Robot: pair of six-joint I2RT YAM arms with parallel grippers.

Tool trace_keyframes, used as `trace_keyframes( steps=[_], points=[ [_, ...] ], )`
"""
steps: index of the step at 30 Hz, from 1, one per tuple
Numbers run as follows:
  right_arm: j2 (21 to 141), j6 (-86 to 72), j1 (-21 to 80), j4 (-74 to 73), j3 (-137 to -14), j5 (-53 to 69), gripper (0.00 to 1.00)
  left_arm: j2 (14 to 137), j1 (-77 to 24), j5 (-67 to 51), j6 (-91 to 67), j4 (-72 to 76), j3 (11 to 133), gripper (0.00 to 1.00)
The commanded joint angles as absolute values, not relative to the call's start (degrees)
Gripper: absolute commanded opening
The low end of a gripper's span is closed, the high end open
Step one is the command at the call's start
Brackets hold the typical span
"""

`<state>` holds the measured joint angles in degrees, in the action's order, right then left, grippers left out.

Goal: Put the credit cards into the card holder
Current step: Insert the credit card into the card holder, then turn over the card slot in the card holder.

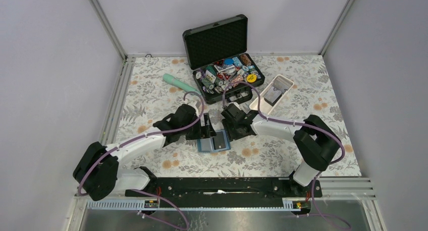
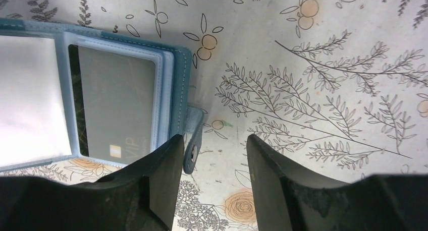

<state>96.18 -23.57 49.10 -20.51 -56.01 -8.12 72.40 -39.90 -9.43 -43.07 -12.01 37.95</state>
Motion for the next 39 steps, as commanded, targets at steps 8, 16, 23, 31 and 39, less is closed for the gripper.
trace_keyframes(
  steps=[8,16,23,31,39],
  points=[
    [86.1,-24.7,48.9,-21.6,-55.8,-7.9,0.66,64.1,-39.6,-2.0,-44.1,-14.8,33.8,0.92],
    [82.4,-29.3,49.0,-11.6,-50.5,1.9,0.63,65.9,-39.5,-4.4,-46.2,-12.9,31.6,0.94],
    [84.3,-31.3,49.0,-5.2,-48.4,9.2,0.49,65.3,-39.4,-7.4,-49.0,-6.9,28.3,0.80],
    [88.0,-31.2,49.1,-4.6,-47.9,8.5,0.43,67.8,-39.4,-9.0,-51.4,-2.5,26.4,0.47],
    [90.5,-31.2,49.1,-4.6,-47.2,6.6,0.39,69.4,-39.3,-9.1,-51.9,-1.1,25.4,0.21]
  ],
)
